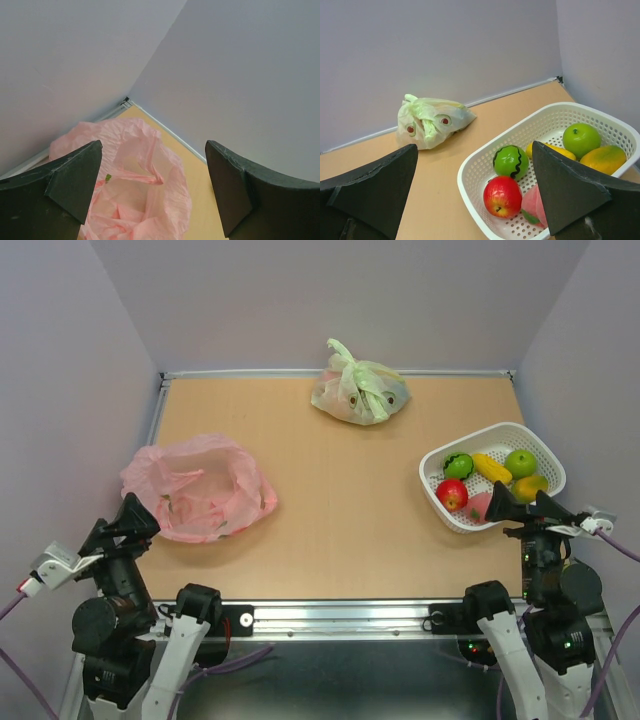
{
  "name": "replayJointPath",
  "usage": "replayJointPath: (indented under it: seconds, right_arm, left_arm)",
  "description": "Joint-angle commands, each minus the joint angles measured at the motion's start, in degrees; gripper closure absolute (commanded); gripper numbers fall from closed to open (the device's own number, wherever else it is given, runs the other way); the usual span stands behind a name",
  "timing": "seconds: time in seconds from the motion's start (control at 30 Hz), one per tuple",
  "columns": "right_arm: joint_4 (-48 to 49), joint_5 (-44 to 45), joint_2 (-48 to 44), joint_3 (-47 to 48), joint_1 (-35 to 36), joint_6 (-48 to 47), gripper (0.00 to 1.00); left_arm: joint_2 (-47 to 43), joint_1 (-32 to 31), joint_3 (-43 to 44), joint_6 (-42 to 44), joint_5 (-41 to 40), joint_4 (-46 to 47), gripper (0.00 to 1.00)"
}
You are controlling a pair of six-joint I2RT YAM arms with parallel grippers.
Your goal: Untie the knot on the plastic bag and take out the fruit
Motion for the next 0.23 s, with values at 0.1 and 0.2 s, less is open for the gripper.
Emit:
replayJointPath:
  seconds: [0.1,0.2]
  right_arm:
    - [1.27,-1.11,-1.22,-0.91,-0.16,0.29,0.00]
    - [1.27,-1.29,-1.22,-0.91,-0.07,0.38,0.00]
  left_arm:
    - [-11.22,0.11,-2.06,0.06,1.20,5.36,0.05]
    - [-11.13,0.11,-2.33,-0.29,0.94,5.62,0.04]
